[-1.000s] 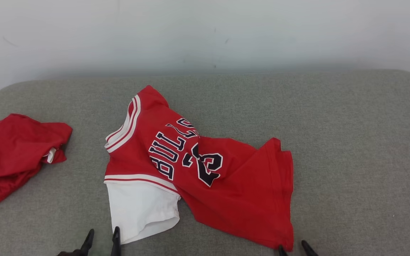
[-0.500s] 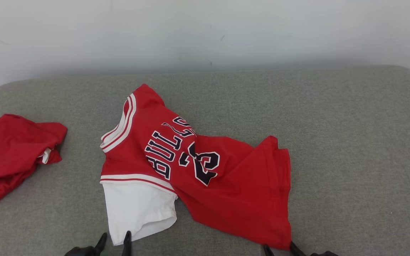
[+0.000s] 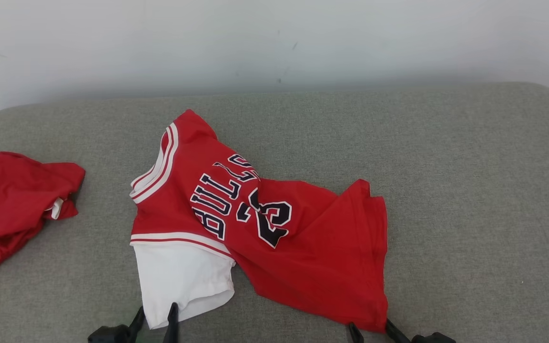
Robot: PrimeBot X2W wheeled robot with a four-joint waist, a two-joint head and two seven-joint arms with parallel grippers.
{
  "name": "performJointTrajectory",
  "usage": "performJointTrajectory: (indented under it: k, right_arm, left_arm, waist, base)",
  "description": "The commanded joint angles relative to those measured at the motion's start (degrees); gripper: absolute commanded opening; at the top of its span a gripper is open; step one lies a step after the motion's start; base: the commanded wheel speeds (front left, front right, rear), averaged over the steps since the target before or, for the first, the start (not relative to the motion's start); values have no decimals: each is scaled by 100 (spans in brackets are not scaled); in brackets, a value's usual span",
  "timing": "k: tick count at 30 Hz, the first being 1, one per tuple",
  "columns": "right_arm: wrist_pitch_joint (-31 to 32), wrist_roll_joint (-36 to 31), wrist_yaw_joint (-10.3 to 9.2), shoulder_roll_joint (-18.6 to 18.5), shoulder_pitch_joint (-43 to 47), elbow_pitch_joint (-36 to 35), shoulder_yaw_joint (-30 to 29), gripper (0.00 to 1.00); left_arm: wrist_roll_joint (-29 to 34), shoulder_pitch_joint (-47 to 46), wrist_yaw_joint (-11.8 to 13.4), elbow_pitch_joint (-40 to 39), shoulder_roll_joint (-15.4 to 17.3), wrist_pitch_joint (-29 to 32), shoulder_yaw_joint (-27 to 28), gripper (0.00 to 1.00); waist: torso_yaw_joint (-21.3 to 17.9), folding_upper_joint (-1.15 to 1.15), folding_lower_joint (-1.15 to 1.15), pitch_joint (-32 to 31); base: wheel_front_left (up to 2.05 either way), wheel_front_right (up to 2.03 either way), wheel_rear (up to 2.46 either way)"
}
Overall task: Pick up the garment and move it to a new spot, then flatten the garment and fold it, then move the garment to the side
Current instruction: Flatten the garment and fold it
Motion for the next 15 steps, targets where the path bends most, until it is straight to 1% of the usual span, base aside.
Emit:
performJointTrajectory:
  k: [1,2,3,6,8,11,15]
  right_arm:
    - [-29,17,6,-27,-39,-36,28,100]
    - [-29,34,6,-25,-39,-48,33,55]
    - [-29,50,6,-24,-40,-57,38,0]
    - [-29,87,6,-20,-53,-55,59,0]
    - [-29,95,6,-13,-77,-118,71,0]
    - [-28,91,6,-52,-42,-291,44,0]
    - [-28,76,6,-118,-85,-706,39,0]
  left_arm:
    - [-105,-51,3,134,-36,14,-112,46]
    - [-148,-53,3,186,-40,15,-175,16]
    - [-195,-54,1,220,-41,21,-228,0]
    - [-275,-64,2,201,-15,20,-245,0]
    - [-285,-30,4,39,28,10,-186,0]
    - [-356,91,5,-371,60,-7,-14,0]
    - [-347,120,5,-1070,155,-8,195,0]
  waist:
    - [-6,0,0,7]
    - [-9,0,0,5]
    - [-10,0,0,-2]
    - [-10,0,0,-17]
    - [-2,0,0,-42]
    - [25,0,0,-79]
    - [52,0,0,-95]
  base:
    - [0,0,0]
    - [0,0,0]
    - [0,0,0]
    - [0,0,0]
    - [0,0,0]
    - [0,0,0]
    - [0,0,0]
